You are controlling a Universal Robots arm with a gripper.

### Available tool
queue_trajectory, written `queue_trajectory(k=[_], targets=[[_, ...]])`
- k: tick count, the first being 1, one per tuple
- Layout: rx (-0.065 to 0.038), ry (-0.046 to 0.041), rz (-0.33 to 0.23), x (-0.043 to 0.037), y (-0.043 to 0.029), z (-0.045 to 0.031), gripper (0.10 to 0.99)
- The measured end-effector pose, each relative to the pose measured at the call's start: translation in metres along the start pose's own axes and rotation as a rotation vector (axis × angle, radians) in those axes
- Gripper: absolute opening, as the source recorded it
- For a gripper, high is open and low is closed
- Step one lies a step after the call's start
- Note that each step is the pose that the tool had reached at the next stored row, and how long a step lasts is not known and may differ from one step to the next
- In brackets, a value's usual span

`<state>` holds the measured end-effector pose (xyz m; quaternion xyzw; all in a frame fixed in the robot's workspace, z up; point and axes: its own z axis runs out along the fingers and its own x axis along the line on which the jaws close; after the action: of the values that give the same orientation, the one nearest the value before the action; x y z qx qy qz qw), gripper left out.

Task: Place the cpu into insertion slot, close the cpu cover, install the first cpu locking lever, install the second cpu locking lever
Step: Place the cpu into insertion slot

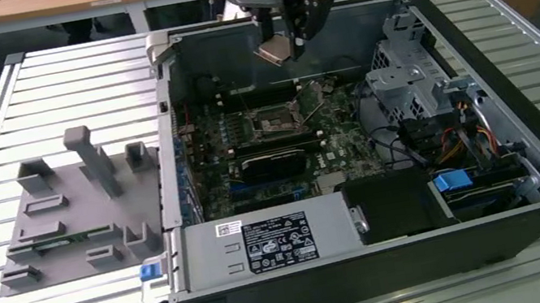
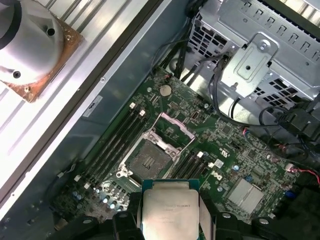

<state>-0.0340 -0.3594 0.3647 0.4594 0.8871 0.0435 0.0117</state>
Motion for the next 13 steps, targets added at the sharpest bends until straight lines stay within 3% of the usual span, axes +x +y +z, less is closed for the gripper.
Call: queue_trajectory(k=[13], targets=[[-0.002, -0.0082, 0.092, 0.0000, 0.0000, 0.0002, 0.541]])
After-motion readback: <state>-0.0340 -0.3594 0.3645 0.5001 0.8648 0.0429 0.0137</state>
